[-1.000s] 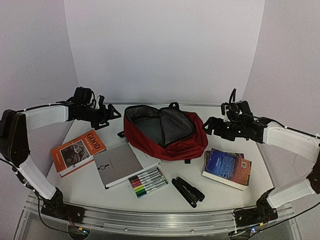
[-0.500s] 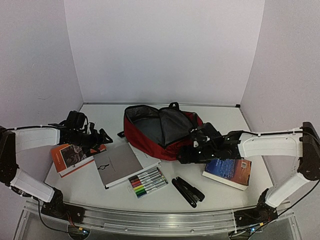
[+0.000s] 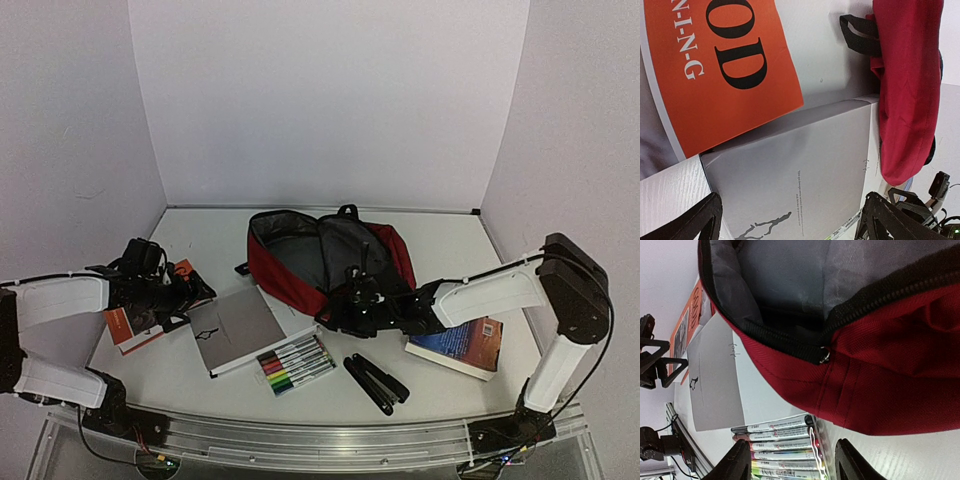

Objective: Pack the student bag
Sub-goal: Pick up the book from the center of the board.

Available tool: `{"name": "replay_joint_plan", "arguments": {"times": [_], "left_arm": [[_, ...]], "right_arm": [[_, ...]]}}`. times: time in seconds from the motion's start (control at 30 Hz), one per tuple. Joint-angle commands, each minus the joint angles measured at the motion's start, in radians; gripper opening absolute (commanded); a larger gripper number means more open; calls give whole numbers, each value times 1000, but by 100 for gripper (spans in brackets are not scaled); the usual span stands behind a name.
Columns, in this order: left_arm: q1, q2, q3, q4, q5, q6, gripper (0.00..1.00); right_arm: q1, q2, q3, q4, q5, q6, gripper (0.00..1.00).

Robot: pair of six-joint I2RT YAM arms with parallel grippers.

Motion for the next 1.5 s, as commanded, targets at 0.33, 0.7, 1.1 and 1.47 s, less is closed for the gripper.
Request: {"name": "replay_joint_plan", "arguments": {"times": [0.33, 0.7, 1.1, 1.47], "left_arm": [[6, -40, -23, -29, -20, -6, 100], [6, 22, -50, 71, 54, -34, 100], [6, -16, -39, 9, 44, -28, 100], [6, -99, 25, -125, -24, 9, 100]], "right_arm": [[-2, 144, -11, 320, -46, 181, 48], [-2, 200, -5, 405, -49, 227, 39], [-1, 207, -50, 533, -88, 291, 21], [13, 160, -91, 638, -73, 336, 0]]}}
